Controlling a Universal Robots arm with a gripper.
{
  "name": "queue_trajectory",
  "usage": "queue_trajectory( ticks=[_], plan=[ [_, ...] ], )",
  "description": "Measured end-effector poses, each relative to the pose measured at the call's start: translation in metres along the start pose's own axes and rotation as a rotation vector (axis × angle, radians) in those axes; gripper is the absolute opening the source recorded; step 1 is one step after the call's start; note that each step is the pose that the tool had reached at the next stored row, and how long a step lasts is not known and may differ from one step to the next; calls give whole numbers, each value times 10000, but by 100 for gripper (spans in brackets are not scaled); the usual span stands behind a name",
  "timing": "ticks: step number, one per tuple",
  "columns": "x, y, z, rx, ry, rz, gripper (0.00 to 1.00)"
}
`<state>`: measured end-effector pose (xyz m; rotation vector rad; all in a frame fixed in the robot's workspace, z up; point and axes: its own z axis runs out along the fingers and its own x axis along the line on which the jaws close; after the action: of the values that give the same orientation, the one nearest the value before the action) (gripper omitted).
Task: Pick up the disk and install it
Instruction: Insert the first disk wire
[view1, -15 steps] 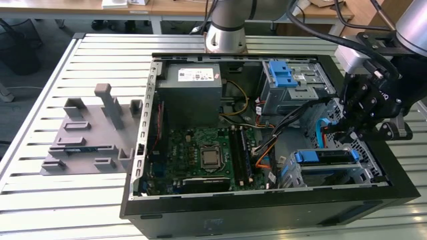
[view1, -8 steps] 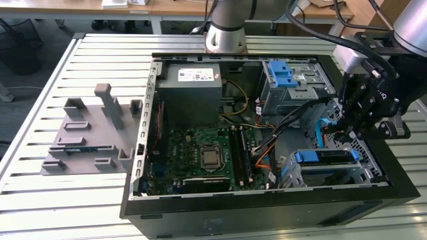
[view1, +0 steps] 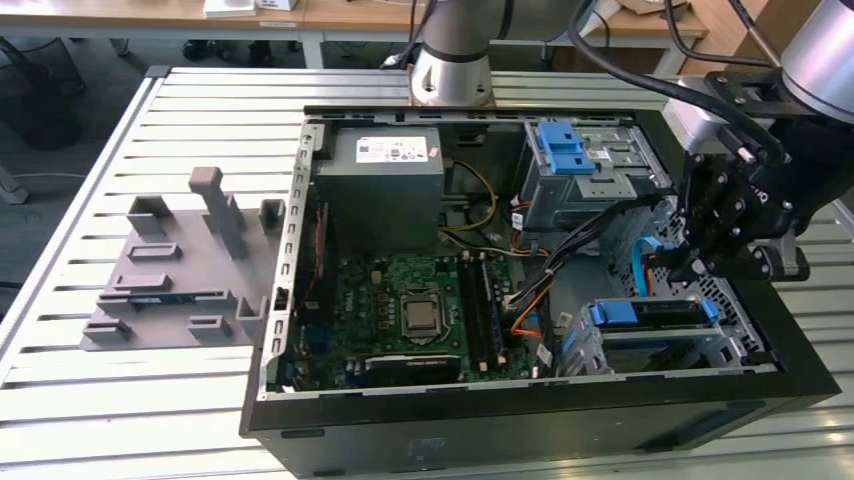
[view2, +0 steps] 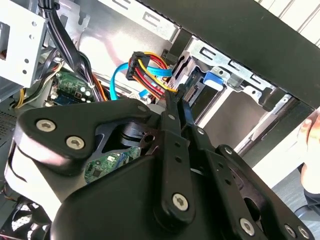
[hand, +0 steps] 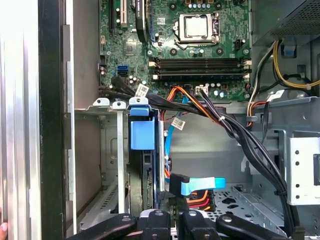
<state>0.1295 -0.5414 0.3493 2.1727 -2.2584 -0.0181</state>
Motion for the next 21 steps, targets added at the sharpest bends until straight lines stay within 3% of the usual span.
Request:
queue_trajectory(
  ticks=[4, 5, 7, 8, 15, 21],
  plan=[
    [0, 0, 6, 1, 30, 0, 16],
    [0, 0, 6, 5, 125, 1, 16],
    [0, 0, 5, 16, 443, 6, 16],
    [0, 0, 5, 22, 563, 9, 16],
    [0, 0, 14, -29, 570, 299, 16],
    [31, -2, 81, -78, 565, 302, 16]
  ],
)
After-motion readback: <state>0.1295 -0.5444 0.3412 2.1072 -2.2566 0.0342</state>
